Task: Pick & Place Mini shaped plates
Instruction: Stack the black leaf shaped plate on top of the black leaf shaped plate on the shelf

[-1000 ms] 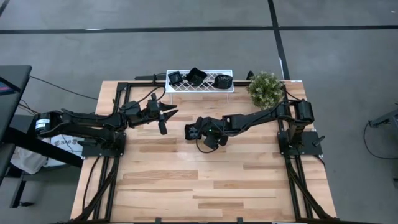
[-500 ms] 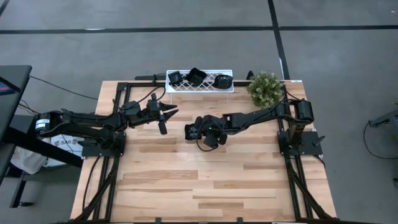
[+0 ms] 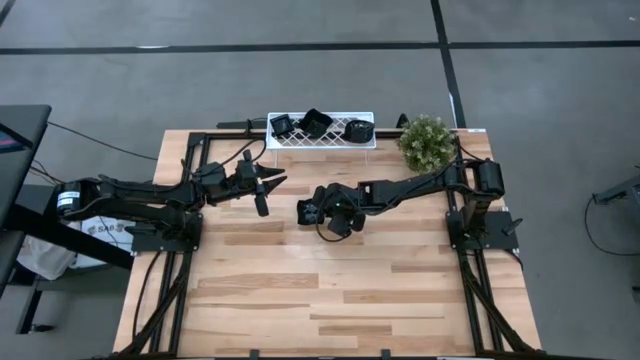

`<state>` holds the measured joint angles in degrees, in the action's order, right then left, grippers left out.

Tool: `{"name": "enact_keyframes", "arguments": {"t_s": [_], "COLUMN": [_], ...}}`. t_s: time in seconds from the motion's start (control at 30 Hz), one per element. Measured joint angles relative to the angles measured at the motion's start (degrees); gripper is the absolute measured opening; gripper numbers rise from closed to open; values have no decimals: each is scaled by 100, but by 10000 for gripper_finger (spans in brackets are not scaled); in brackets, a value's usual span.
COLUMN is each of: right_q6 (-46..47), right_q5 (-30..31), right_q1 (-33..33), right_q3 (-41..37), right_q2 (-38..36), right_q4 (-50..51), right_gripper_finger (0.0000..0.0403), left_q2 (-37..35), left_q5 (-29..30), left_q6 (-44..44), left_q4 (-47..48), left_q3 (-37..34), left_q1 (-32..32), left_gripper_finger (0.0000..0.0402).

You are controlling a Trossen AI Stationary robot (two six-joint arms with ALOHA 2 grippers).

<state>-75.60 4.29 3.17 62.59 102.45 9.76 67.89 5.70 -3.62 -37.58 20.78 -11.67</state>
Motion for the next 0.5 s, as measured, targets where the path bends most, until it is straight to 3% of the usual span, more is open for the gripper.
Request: {"name": "enact_keyframes", "arguments": {"t_s": [0.17,0.4,0.5], "right_q6": [17,638,973], "right_q5": [170,2097,2441], "right_q1": [-14,-511,-728], "right_q3": [0,2,-193], "right_q2": [0,-260,-404], "right_q4": [18,681,841], "right_gripper_finger": [92,92,92], "left_q2": [-1,-1,-1], "left_q5": [0,-1,1], "left_q6": [0,0,0], "left_q4": [0,0,-2], "left_q3": [0,0,0], "left_q1": [1,-1,1], "left_gripper_finger": [95,95,95]}}
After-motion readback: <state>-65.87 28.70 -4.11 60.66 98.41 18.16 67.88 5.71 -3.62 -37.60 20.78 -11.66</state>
